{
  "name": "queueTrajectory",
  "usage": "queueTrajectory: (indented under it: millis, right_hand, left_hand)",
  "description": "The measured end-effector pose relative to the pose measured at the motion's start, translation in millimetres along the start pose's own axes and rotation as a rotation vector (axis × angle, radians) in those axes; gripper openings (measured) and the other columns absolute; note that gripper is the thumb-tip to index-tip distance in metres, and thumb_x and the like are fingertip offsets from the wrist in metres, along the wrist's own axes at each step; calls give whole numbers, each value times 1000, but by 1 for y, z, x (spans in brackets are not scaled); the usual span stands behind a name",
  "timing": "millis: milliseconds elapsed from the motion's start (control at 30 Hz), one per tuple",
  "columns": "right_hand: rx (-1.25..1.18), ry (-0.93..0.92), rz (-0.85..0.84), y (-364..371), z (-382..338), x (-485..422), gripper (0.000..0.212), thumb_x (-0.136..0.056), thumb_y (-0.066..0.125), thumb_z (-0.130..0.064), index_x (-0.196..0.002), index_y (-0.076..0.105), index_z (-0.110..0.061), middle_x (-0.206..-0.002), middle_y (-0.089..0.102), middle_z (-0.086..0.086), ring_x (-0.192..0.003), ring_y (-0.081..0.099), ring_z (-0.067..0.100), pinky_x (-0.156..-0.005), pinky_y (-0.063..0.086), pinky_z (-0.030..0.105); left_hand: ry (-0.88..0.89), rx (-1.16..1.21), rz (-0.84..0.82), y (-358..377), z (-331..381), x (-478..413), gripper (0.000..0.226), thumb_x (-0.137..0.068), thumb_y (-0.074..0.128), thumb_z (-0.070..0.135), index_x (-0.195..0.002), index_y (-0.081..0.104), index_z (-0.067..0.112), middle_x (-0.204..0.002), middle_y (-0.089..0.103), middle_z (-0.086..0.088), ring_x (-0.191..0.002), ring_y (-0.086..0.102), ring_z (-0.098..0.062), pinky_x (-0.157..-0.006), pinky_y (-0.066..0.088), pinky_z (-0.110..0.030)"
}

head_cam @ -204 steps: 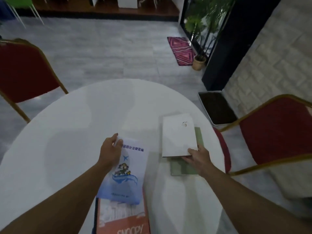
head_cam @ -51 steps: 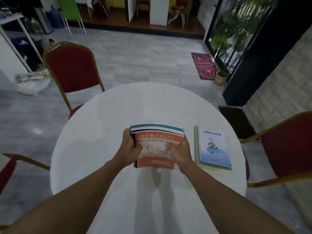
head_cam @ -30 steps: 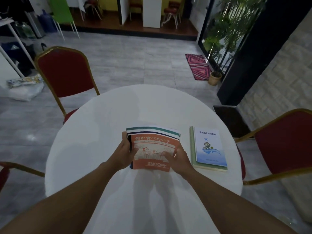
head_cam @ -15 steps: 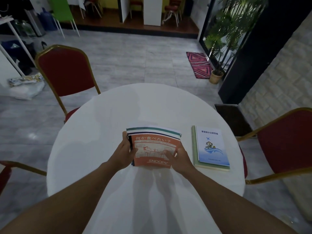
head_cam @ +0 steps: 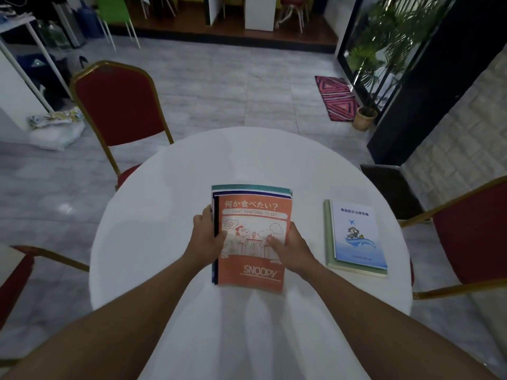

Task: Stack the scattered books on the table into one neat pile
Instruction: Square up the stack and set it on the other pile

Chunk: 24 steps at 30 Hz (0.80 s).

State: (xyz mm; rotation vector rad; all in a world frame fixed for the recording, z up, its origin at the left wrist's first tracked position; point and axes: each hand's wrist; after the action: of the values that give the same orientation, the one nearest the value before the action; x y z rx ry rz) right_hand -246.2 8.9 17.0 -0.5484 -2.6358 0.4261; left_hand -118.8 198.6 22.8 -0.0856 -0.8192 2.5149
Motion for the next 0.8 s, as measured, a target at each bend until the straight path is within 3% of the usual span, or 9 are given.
queueTrajectory:
  millis: [67, 133, 267, 300, 467, 600, 700, 800]
  right_hand:
    - [40, 52, -23, 13, -4, -4, 40, -96, 61, -32, -130, 43, -23, -130, 65, -1, -112, 68, 25, -88, 61, 45]
    - [57, 113, -28, 29, -4, -4, 40, -96, 63, -32, -127, 41, -19, -129, 65, 2, -108, 70, 26, -88, 61, 44]
    - [110, 237, -54, 68, 7, -4, 42, -93, 67, -32, -125, 46, -15, -128, 66, 5, -108, 70, 27, -89, 60, 42]
    - [128, 255, -54, 78, 11, -4, 42, -93, 69, -31, -125, 49, -13, -128, 67, 6, -109, 69, 27, -91, 59, 43]
    - [187, 273, -58, 123, 32, -4, 37, -91, 71, -30, -122, 61, -13, -125, 70, 6, -108, 70, 27, -91, 59, 42]
    - [295, 258, -6, 140, 46, -4, 44, -87, 72, -41, -120, 63, -13, -118, 65, 8, -102, 68, 25, -89, 59, 40]
    - [425, 205, 62, 145, 50, -4, 47, -85, 71, -49, -118, 66, -17, -107, 53, 3, -95, 60, 18, -80, 52, 28]
    - [484, 203, 66, 147, 50, -5, 50, -84, 69, -56, -117, 64, -19, -107, 56, 3, -101, 61, 21, -85, 56, 34]
  left_hand:
    - [-86, -12, 2, -4, -12, 2, 42, -90, 64, 16, -128, 45, 19, -127, 57, -11, -118, 60, -33, -88, 59, -51]
    - [-187, -38, 17, -7, -27, 6, 37, -90, 65, 15, -124, 50, 12, -124, 60, -14, -111, 65, -33, -83, 62, -47]
    - [-296, -82, 12, -13, -63, 19, 27, -87, 63, 5, -114, 60, 1, -114, 70, -17, -98, 72, -30, -58, 55, -16]
    - [-321, -102, 6, -15, -71, 23, 25, -87, 62, 4, -112, 62, 1, -112, 70, -17, -97, 72, -30, -57, 54, -16]
    - [-385, -311, -42, -24, -105, 35, 23, -86, 58, 10, -107, 64, 3, -108, 70, -17, -100, 67, -33, -89, 56, -44]
    - [-417, -305, -71, -27, -123, 36, 26, -87, 60, 11, -111, 64, 1, -114, 68, -20, -107, 65, -35, -93, 55, -46]
    - [-470, -283, -111, -28, -124, 32, 30, -90, 59, 14, -116, 61, 0, -124, 59, -23, -112, 62, -37, -95, 55, -47]
    - [-529, -316, -162, -27, -122, 27, 32, -94, 56, 17, -121, 56, -1, -130, 53, -23, -115, 61, -36, -96, 55, -45]
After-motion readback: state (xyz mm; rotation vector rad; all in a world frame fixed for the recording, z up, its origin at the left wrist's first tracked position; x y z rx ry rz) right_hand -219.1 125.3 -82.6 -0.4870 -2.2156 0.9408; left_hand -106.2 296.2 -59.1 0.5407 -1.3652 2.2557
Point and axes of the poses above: each hand's wrist, its own x-axis away from the middle knuckle, its own y-axis out of the palm, z = x × y
